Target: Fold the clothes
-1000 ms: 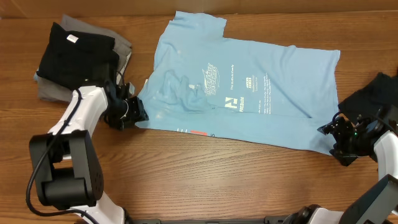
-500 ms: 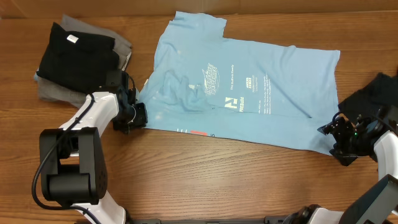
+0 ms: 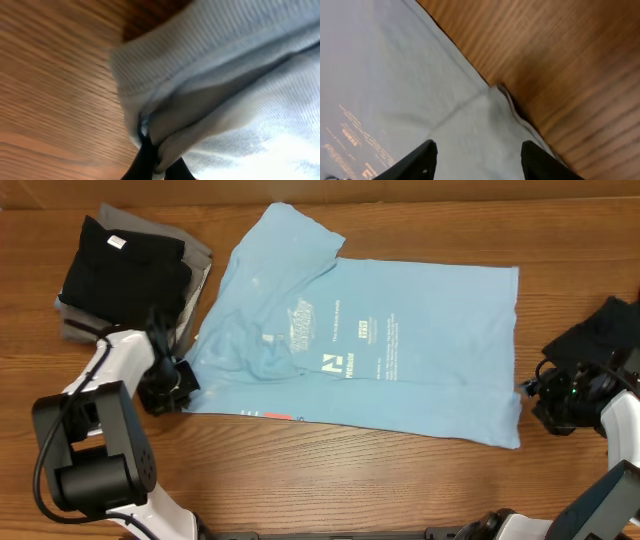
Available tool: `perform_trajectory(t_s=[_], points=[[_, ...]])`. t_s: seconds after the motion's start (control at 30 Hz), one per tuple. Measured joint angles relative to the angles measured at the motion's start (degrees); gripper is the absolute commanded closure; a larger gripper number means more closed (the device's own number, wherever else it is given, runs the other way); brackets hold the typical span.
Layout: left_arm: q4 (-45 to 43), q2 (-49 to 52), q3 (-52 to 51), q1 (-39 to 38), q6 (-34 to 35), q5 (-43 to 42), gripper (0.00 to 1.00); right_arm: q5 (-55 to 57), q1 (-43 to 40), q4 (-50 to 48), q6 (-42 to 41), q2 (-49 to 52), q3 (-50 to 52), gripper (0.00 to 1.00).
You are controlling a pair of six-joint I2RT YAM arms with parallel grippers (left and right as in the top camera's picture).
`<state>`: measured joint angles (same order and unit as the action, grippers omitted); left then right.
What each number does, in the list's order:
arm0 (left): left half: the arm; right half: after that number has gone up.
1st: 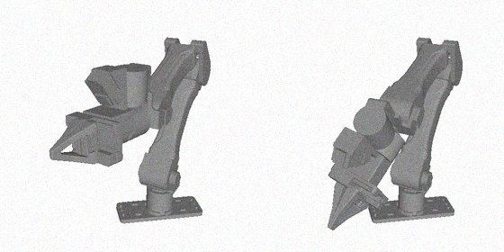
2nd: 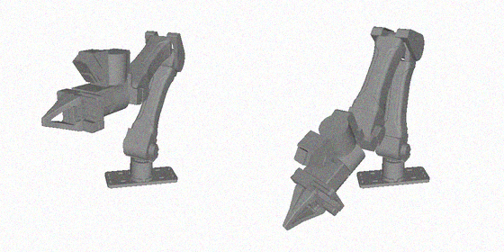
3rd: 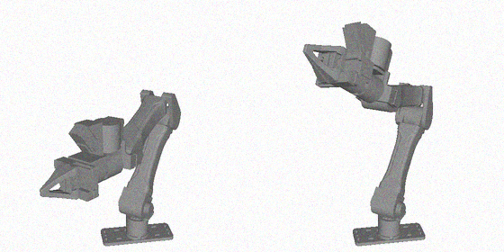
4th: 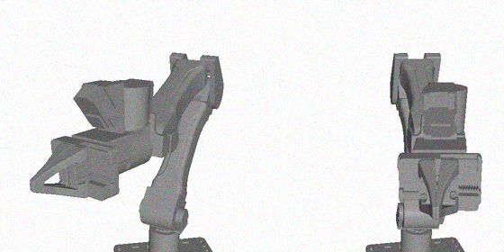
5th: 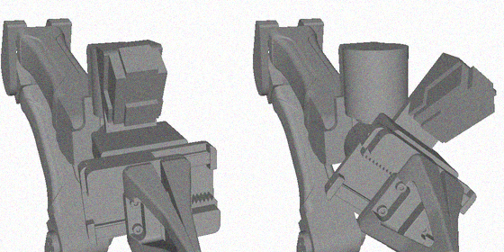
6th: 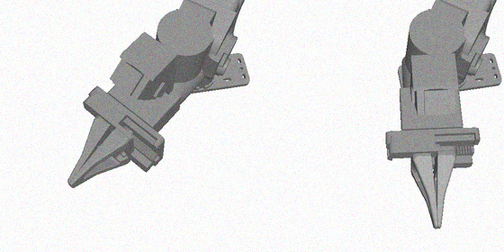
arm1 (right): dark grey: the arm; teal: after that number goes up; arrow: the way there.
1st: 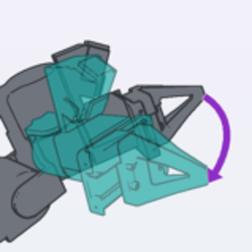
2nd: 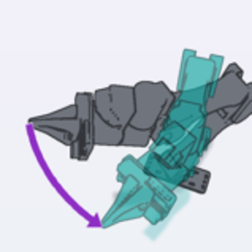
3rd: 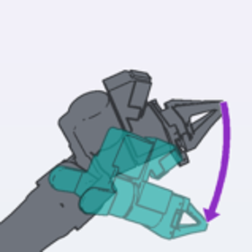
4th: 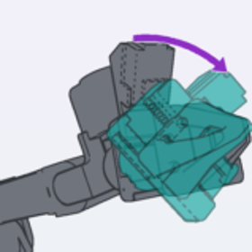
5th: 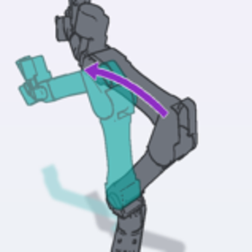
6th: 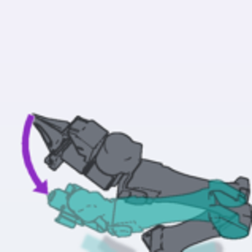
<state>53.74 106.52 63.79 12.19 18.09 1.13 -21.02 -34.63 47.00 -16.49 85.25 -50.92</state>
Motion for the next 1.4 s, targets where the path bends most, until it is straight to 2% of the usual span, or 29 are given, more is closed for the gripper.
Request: perform_trajectory(t_s=[0.13,0.23,0.3,0.4,0.67,0.73,0.77,0.83,1.0,1.1,1.13,1.2,1.23,1.33,1.4], points=[[-1.14,0.00,0.00,0.20,-0.09,-1.05,0.85,0.00,2.43,-2.78,0.07,0.00,0.00,0.42],[-1.73,0.02,0.00,0.17,-0.26,-2.27,0.76,0.39,5.40,-2.75,-0.04,0.17,0.00,0.34],[-1.88,0.02,0.00,0.17,-0.26,-2.86,0.73,1.73,7.65,-1.29,-0.02,0.74,0.00,0.35],[-1.86,0.02,0.00,0.17,-0.59,-3.52,0.66,4.11,9.86,0.63,-0.02,1.81,0.04,0.43],[-1.42,0.00,0.00,0.17,-1.51,-4.52,0.54,8.48,10.67,-0.94,-1.22,6.08,0.04,0.37],[-1.22,-0.13,0.00,0.17,-1.79,-4.74,0.53,8.90,10.67,-2.05,-1.31,6.86,0.04,0.38],[-0.98,-0.37,0.00,0.17,-1.86,-4.83,0.53,9.05,10.67,-2.45,-1.33,7.28,0.04,0.41],[-0.39,-1.51,0.00,0.17,-2.01,-5.01,0.52,9.29,10.67,-2.82,-1.11,8.26,0.04,0.55],[1.14,-8.22,0.00,0.17,-2.40,-5.38,0.49,9.64,10.67,-4.02,-1.64,10.71,0.04,0.64],[2.34,-13.14,0.02,0.17,-2.71,-5.44,0.46,10.12,10.67,-4.02,-1.44,10.93,0.02,0.79],[2.62,-14.49,0.04,0.17,-2.86,-5.44,0.45,10.03,10.67,-3.87,-1.49,11.04,0.02,0.80],[3.13,-17.42,0.07,0.17,-3.10,-5.44,0.43,10.32,10.67,-3.65,-1.66,11.15,0.00,0.80],[3.32,-18.49,0.07,0.17,-3.13,-5.44,0.42,10.36,10.67,-3.30,-1.66,11.15,-0.07,0.76],[3.48,-21.53,0.11,0.17,-3.28,-5.44,0.39,10.38,10.67,-0.70,-2.01,11.15,-0.57,0.55],[3.45,-22.84,0.11,0.17,-3.28,-5.44,0.39,10.49,10.67,1.01,-1.31,11.15,-1.07,0.51]])
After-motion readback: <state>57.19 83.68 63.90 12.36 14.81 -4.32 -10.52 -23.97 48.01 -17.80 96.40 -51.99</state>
